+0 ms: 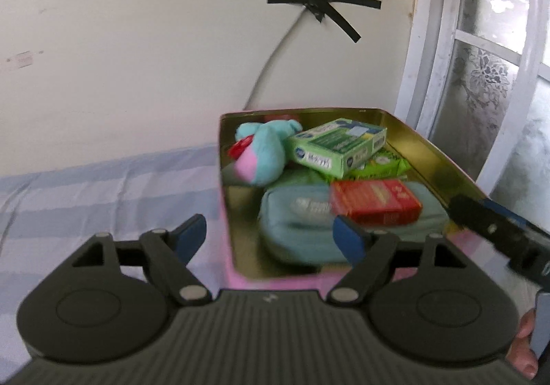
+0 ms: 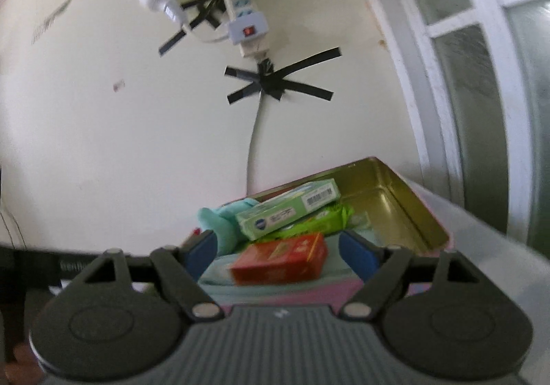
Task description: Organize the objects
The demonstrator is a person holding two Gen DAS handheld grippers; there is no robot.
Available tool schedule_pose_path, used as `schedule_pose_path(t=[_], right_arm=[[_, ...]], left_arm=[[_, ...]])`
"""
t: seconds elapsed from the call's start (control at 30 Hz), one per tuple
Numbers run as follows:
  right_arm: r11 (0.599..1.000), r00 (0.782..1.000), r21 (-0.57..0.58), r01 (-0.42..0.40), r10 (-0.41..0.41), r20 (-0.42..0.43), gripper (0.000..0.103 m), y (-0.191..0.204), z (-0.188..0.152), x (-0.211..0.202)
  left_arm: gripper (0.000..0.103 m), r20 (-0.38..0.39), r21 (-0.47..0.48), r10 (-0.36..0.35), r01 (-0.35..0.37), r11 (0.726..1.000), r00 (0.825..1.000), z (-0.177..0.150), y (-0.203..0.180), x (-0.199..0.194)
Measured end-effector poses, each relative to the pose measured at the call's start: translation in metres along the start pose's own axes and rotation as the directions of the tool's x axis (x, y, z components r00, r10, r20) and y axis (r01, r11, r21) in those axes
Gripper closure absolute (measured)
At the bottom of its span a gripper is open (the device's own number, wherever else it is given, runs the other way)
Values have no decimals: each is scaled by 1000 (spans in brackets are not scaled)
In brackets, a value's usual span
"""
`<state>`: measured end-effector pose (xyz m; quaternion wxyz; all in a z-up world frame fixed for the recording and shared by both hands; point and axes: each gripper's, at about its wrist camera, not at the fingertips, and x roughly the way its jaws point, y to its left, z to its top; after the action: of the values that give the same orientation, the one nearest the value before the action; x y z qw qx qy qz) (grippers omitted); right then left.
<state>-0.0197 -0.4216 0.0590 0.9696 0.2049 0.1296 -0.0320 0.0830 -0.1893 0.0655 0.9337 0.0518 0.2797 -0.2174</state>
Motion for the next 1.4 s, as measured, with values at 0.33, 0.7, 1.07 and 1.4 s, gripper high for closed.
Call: schedule_pose_path(t=[0.33, 0.7, 1.07, 1.4], right_arm=[[994, 997, 99, 46, -51, 49, 13, 43, -34, -63], [997, 999, 72, 37, -40, 33, 4, 84, -49, -73], [998, 997, 25, 58, -59, 44, 0, 100, -53, -76], [995, 995, 57, 76, -79, 53, 0, 91, -55, -76]], left_arm=[[8, 7, -16, 40, -40, 999, 999, -52, 36, -50], [0, -3, -16, 69, -69, 998, 998, -80, 59, -71], [0, -4, -12, 126, -126, 992, 992, -84, 62, -70], [0, -13, -22, 127, -128, 992, 992, -82, 58, -74]])
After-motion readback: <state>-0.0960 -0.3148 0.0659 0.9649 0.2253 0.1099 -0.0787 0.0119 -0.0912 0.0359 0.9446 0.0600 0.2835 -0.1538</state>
